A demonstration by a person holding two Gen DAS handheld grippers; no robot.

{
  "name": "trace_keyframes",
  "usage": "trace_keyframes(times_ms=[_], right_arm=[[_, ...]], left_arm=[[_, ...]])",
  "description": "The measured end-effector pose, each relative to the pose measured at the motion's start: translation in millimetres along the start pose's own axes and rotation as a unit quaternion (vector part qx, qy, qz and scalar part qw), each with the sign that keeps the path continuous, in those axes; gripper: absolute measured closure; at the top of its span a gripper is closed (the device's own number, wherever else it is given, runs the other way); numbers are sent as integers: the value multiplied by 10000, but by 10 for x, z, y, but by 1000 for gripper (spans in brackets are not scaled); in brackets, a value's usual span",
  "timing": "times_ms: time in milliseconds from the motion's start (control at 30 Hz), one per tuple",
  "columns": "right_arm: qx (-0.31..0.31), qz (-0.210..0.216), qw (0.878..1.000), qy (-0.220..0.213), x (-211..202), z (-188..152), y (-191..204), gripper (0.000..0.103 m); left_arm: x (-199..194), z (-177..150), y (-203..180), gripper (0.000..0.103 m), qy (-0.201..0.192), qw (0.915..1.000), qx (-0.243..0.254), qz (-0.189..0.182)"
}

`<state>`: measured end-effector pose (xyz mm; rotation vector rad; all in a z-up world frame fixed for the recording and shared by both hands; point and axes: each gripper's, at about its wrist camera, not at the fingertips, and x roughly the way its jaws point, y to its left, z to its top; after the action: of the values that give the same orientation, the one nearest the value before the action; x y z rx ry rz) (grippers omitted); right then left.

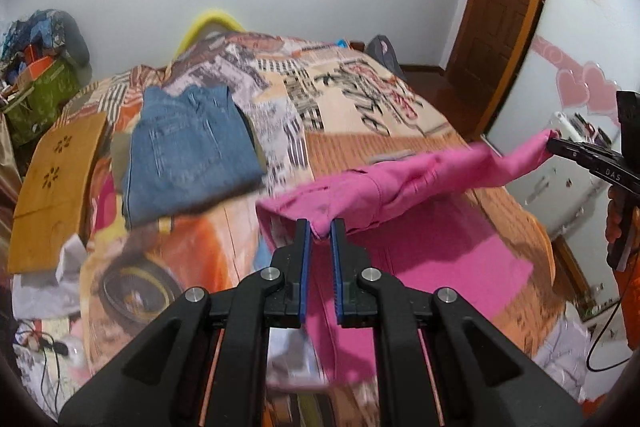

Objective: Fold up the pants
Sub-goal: 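Lift the waistband with both tools and fold it over onto the legs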

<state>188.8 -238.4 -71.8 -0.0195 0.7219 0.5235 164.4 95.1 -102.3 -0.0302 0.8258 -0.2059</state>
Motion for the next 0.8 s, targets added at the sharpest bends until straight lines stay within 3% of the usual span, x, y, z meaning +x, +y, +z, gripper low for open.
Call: trace_keyframes(times_ms=[233,500,667,800], right_arm=[[89,59,9985,532,25,-605,106,98],[493,-68,9938,993,112,-1114,24,98],[413,-504,9909,1174,73,-1169,-44,98],[280,-586,9933,958,-22,-1029,11,95]], left_arm=[[28,-528,-162,94,383,9992,9,-81],[146,-987,-32,95,803,9959,-418,-60],[20,-936,-28,95,669,9972,-291,161],[-103,-692,-114,95,304,9993,-131,179]])
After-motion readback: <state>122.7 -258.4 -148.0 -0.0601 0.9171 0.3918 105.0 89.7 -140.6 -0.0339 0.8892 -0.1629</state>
